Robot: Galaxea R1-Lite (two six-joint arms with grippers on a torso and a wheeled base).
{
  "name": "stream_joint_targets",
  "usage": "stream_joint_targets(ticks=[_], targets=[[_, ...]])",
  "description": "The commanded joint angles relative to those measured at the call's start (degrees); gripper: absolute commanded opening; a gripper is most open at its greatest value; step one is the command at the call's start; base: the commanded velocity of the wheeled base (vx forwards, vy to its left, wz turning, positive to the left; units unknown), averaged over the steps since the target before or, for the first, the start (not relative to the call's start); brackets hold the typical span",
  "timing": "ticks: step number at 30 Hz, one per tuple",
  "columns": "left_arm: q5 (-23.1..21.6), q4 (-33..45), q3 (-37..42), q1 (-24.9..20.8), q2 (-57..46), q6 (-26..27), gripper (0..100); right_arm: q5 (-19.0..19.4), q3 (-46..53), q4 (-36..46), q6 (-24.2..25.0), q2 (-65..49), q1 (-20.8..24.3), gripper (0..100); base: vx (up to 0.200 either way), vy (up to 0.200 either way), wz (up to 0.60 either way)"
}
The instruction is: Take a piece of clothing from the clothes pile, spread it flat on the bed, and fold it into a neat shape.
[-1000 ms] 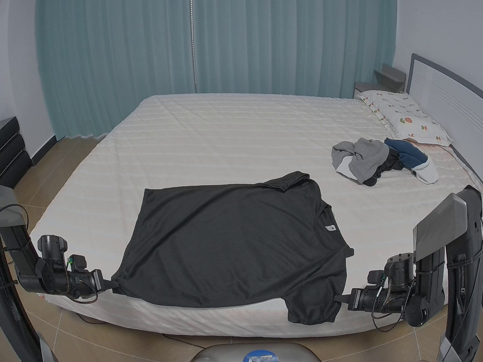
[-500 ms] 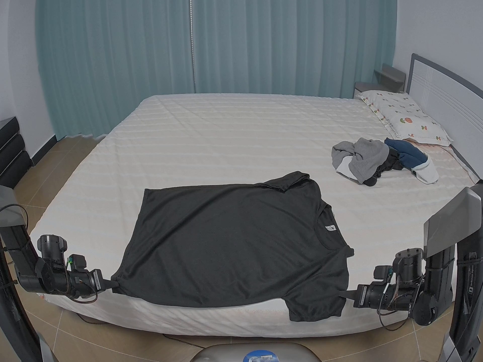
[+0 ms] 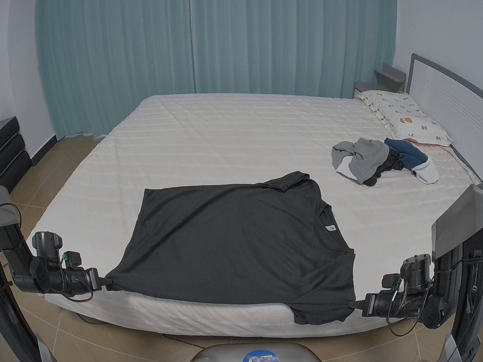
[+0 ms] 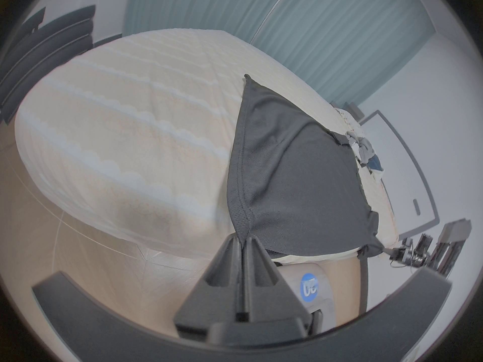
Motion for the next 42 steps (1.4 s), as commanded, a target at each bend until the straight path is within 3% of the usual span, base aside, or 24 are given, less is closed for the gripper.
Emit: stream_joint_targets(ticks=[1, 8, 14, 21, 27, 42], targets=[[1.14, 0.17, 1.44, 0.21, -0.53, 3.22, 0, -1.22, 1.07, 1.96, -0.03, -0.69, 0.03, 0, 0.000, 0.000, 0.00], [5.09, -0.10, 3.99, 0.21, -0.09, 9.55, 0, -1.75, 1.07, 10.49, -3.72, -3.76, 0.11, 0, 0.000, 0.000, 0.00], [5.71, -0.10, 6.27, 1.53, -0.18, 15.79, 0, -3.86, 1.07, 16.03, -4.60, -6.31, 0.29, 0, 0.000, 0.000, 0.00], [9.14, -0.18, 9.00, 1.18, -0.80, 17.28, 0, -5.35, 1.07, 21.39, -8.03, -6.84, 0.55, 0, 0.000, 0.000, 0.00], [10.72, -0.10, 10.75, 1.18, -0.88, 20.09, 0, -7.02, 1.07, 24.37, -8.21, -9.83, 0.55, 0, 0.000, 0.000, 0.00], [14.76, 0.34, 13.48, -0.05, -3.26, 21.41, 0, -7.11, 1.07, 32.90, -12.07, -16.42, 0.29, 0, 0.000, 0.000, 0.00]])
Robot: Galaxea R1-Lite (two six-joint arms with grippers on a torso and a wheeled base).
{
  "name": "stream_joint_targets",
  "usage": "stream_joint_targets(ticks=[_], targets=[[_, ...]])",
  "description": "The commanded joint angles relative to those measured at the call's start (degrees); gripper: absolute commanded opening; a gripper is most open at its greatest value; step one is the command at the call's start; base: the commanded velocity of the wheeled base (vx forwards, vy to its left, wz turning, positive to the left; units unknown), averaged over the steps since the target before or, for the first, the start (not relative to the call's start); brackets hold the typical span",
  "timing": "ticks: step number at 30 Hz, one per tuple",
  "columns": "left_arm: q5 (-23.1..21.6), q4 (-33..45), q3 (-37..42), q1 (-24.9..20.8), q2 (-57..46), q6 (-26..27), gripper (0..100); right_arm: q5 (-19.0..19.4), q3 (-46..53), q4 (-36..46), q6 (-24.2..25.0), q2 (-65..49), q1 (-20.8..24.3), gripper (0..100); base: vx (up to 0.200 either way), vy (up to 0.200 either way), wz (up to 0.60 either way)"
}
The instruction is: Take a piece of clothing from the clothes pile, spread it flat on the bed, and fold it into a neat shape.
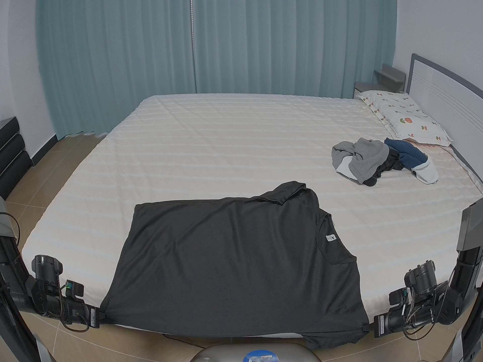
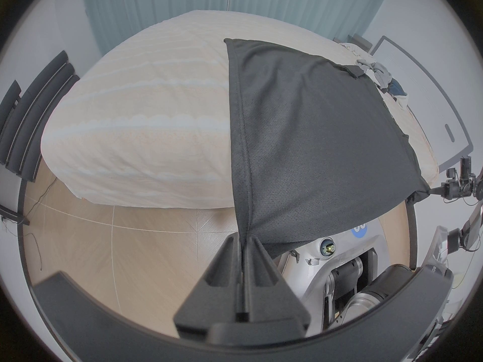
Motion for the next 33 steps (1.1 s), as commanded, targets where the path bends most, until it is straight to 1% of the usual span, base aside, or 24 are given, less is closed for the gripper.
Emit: stream_joint_targets(ticks=[1, 7, 9, 10, 11, 13, 16, 19, 20, 23, 25, 26, 28, 30, 33], targets=[[0.18, 0.04, 0.40, -0.13, -1.32, 0.02, 0, 0.01, 0.99, -0.29, -0.14, -2.19, -0.08, 0, 0.000, 0.000, 0.00], [-0.52, 2.06, -1.01, -0.21, -7.12, -1.04, 0, 0.53, 0.02, -1.69, 0.56, -8.17, -0.25, 0, 0.000, 0.000, 0.00], [-1.05, 1.89, -1.89, -0.83, -7.39, -3.06, 0, 0.53, -1.83, -1.69, 0.74, -8.61, -0.25, 0, 0.000, 0.000, 0.00], [-1.22, 1.71, -2.59, -1.53, -7.39, -4.99, 0, 0.53, -2.88, -1.78, 0.91, -8.52, -0.25, 0, 0.000, 0.000, 0.00], [-1.49, 1.71, -4.17, -2.50, -7.47, -9.21, 0, 0.27, -4.29, -2.13, 1.62, -8.17, -0.25, 0, 0.000, 0.000, 0.00], [-1.57, 1.71, -6.63, -3.99, -8.00, -16.94, 0, 0.27, -6.13, -2.57, 4.52, -8.52, -0.25, 0, 0.000, 0.000, 0.00], [-1.49, 1.71, -9.97, -5.05, -8.35, -24.94, 0, 0.09, -7.63, -3.89, 7.68, -8.26, -0.25, 0, 0.000, 0.000, 0.00], [-1.57, 1.97, -12.43, -5.14, -7.74, -28.81, 0, 0.01, -9.65, -5.74, 8.39, -7.82, -0.43, 0, 0.000, 0.000, 0.00], [-1.57, 1.97, -13.40, -5.40, -7.56, -31.01, 0, 0.01, -10.88, -6.00, 8.47, -7.46, -0.87, 0, 0.000, 0.000, 0.00], [-1.57, 1.97, -14.98, -5.93, -7.47, -35.23, 0, 0.01, -12.46, -6.09, 8.56, -7.03, -1.40, 0, 0.000, 0.000, 0.00], [-1.57, 1.89, -16.56, -7.24, -6.16, -40.68, 0, 0.01, -14.74, -6.09, 9.53, -6.59, -1.66, 0, 0.000, 0.000, 0.00], [-1.57, 1.80, -16.65, -7.33, -5.98, -40.85, 0, 0.01, -14.92, -6.09, 9.62, -6.59, -1.75, 0, 0.000, 0.000, 0.00], [-1.49, 1.71, -18.15, -7.77, -5.10, -43.31, 0, 0.01, -16.50, -6.18, 11.55, -6.50, -1.84, 0, 0.000, 0.000, 0.00], [-1.49, 1.71, -18.50, -7.77, -5.28, -44.02, 0, 0.01, -16.77, -6.18, 12.08, -6.50, -1.84, 0, 0.000, 0.000, 0.00], [-1.40, 1.80, -19.20, -7.77, -5.72, -46.56, 0, 0.01, -17.56, -6.26, 12.60, -6.15, -2.01, 0, 0.000, 0.000, 0.00]])
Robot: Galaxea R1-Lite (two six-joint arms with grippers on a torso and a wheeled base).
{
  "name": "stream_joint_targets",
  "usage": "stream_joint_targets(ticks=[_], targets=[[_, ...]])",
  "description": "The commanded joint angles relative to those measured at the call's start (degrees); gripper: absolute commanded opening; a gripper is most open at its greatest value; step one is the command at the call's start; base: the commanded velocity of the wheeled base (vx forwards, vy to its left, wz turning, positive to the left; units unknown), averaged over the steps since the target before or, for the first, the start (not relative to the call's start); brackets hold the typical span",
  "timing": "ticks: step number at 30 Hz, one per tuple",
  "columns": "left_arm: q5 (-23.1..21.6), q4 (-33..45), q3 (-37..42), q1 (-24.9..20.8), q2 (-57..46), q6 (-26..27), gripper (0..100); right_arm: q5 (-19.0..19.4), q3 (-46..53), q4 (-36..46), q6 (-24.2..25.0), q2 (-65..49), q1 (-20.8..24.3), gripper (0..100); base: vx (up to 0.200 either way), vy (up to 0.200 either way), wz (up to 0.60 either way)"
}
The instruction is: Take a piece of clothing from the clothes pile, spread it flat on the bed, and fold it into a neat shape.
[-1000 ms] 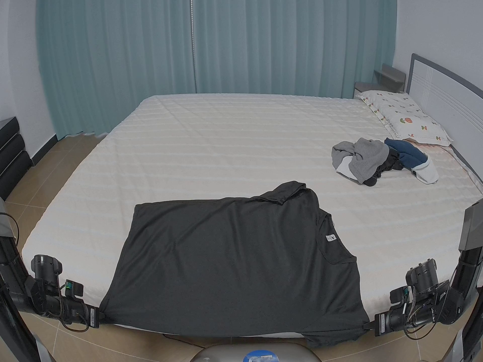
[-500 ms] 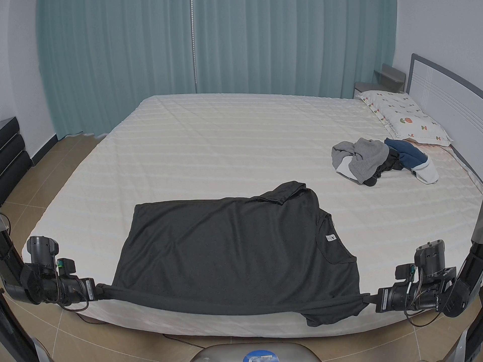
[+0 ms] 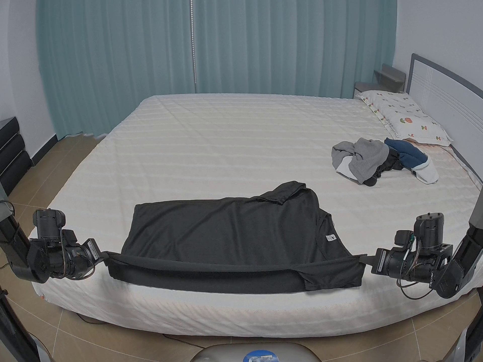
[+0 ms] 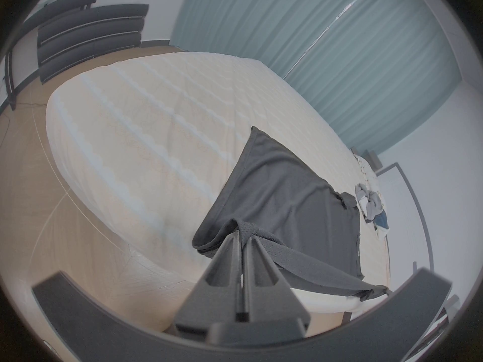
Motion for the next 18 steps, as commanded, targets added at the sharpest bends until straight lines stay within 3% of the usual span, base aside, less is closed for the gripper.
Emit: stream_joint_targets(ticks=[1, 18], targets=[[0.10, -0.01, -1.56, -0.42, 0.23, -1.28, 0, 0.03, -1.84, -0.19, 0.43, 0.71, -0.31, 0, 0.000, 0.000, 0.00], [0.81, 3.16, 0.20, -0.77, -4.52, 0.92, 0, 0.56, 6.69, -0.11, -0.63, -3.50, -0.22, 0, 0.000, 0.000, 0.00]])
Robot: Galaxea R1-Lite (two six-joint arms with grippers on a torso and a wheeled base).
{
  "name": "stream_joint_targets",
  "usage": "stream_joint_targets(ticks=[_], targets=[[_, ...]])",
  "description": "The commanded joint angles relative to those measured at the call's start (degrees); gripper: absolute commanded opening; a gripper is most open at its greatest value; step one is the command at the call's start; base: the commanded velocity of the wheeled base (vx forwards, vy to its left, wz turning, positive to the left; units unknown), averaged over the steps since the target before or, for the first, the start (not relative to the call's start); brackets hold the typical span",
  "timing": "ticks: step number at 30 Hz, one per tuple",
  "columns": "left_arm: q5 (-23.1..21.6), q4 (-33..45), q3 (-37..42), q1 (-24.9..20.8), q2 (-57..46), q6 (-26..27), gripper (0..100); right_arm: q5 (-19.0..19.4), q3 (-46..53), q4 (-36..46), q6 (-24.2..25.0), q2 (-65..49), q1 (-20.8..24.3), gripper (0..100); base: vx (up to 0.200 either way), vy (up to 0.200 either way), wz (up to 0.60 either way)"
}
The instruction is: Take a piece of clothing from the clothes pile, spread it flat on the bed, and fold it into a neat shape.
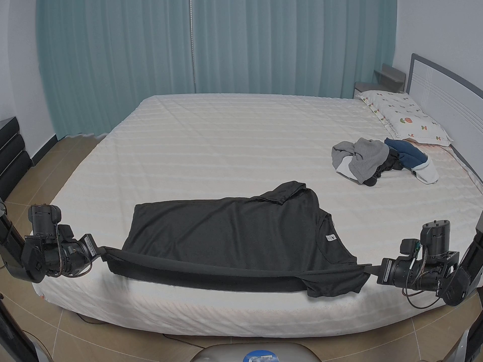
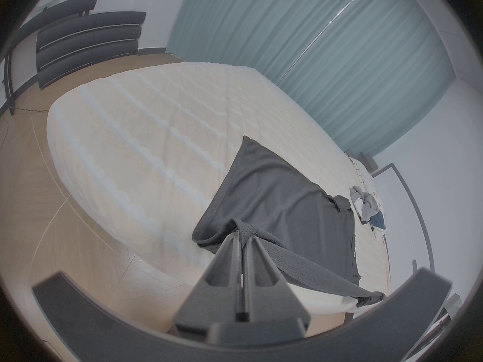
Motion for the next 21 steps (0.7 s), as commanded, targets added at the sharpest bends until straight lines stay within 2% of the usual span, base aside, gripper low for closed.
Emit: stream_joint_targets(ticks=[1, 11, 18, 21], targets=[[0.16, 2.74, -0.48, -0.14, -0.25, 0.93, 0, 0.10, 1.41, -0.13, 0.01, -0.64, 0.20, 0, 0.000, 0.000, 0.00], [-0.37, 3.62, -5.49, -0.14, 5.81, -0.03, 0, -0.26, -6.32, -0.92, 0.89, 5.07, 0.46, 0, 0.000, 0.000, 0.00], [-0.10, 3.71, -12.44, -0.93, 11.88, -7.59, 0, -0.43, -12.12, -3.38, 1.68, 14.57, 0.55, 0, 0.000, 0.000, 0.00], [-0.19, 3.89, -14.46, -1.63, 14.07, -8.30, 0, -0.43, -14.32, -6.90, 3.00, 18.87, 0.55, 0, 0.000, 0.000, 0.00]])
